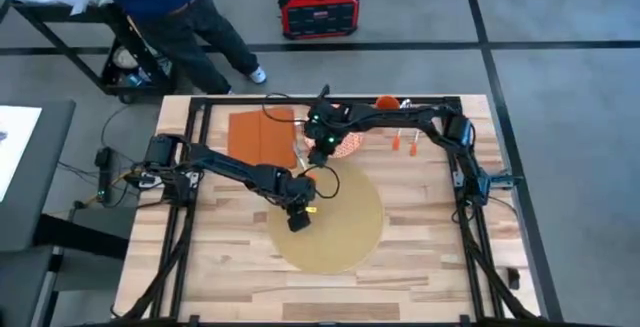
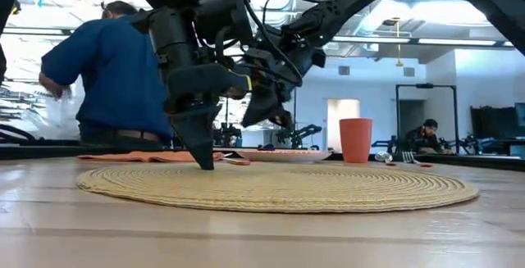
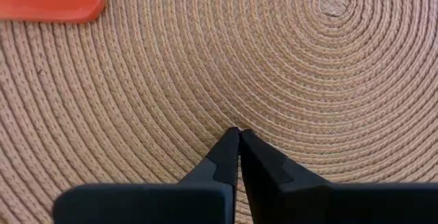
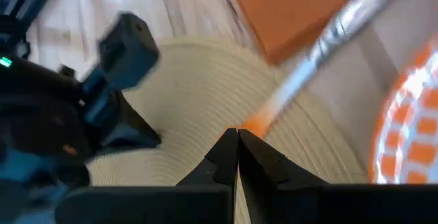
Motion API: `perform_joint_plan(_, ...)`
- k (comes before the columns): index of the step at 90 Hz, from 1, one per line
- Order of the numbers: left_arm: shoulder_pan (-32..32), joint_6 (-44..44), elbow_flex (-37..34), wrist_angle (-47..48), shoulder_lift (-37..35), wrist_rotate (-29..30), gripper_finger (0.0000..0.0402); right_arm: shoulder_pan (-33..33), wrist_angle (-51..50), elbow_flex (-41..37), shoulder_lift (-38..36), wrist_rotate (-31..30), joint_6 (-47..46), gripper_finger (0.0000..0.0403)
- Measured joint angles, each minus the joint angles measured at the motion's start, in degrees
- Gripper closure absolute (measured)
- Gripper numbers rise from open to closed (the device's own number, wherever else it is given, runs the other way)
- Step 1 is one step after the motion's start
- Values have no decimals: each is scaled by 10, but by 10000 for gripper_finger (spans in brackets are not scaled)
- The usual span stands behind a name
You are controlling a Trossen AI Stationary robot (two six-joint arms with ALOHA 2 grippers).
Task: Set table place
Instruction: Put the orange knife on the brown placemat
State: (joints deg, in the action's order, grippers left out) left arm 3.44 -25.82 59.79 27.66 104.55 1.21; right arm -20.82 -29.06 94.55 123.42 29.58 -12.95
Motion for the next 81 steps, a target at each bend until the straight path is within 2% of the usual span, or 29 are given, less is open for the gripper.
perform_joint_plan(26,-6,5,0,9,0,-4,402,1,34,10,7,-57,23,403)
perform_joint_plan(57,-6,-6,0,10,0,-7,402,12,39,10,26,-86,64,403)
perform_joint_plan(73,-7,-11,0,10,0,-9,402,22,39,10,36,-86,70,403)
perform_joint_plan(81,-7,-15,0,10,0,-9,402,22,37,10,48,-61,66,403)
